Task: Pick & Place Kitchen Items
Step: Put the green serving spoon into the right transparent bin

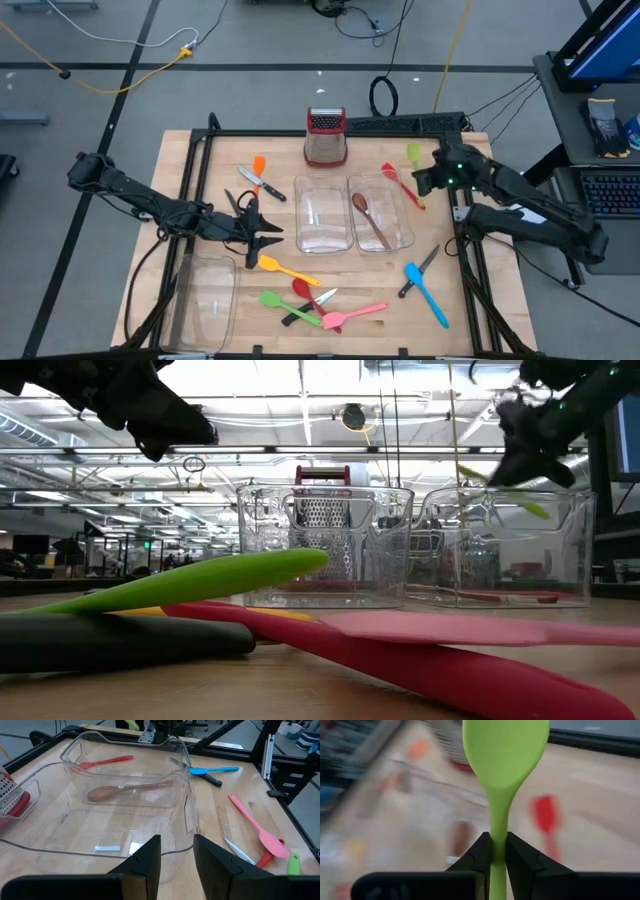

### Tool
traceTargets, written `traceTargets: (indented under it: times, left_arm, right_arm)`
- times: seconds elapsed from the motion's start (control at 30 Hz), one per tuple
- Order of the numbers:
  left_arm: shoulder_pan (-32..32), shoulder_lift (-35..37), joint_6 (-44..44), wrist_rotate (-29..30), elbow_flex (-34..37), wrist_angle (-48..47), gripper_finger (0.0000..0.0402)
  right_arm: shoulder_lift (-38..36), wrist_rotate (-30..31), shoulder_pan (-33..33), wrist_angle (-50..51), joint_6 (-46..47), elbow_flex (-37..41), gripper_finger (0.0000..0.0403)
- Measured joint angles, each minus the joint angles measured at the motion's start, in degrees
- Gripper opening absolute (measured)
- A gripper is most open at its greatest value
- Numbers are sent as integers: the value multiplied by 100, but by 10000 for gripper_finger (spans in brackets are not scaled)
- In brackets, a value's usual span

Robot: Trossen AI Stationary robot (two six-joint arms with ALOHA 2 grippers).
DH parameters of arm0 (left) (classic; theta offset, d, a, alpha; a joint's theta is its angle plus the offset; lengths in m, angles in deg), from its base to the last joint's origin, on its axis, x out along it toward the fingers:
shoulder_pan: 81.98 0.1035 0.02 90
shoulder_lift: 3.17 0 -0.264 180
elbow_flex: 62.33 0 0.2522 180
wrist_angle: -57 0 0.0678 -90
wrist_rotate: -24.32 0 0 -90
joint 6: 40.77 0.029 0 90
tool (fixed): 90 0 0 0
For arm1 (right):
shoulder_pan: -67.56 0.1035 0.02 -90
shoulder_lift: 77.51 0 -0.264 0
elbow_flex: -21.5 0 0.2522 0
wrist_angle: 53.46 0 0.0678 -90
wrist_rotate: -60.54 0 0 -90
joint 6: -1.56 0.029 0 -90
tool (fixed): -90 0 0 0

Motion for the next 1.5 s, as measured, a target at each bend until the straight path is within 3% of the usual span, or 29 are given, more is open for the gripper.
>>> traceTargets:
  times: [0.17,0.37,0.5,0.83,1.13,1.3,1.5]
  left_arm:
    - [0,1,15,0,-1,0,118]
    - [0,1,44,0,0,-3,118]
    - [0,1,97,0,0,-7,118]
    - [-2,1,162,0,0,-61,118]
    - [-59,-1,173,-12,-2,-64,118]
    - [-96,-1,170,-11,0,-63,118]
    - [-94,-1,170,-11,-1,-66,118]
  right_arm:
    - [-85,-1004,31,-602,727,0,31]
    - [64,-1041,602,-865,1391,2,30]
    - [282,-1075,1267,-1559,1722,2,31]
    - [1000,-1794,2596,-2637,1034,4,29]
    - [1426,-1719,2846,-2991,915,7,28]
    - [1671,-789,2826,-2974,1637,7,28]
    - [2197,-591,2728,-2783,2003,7,28]
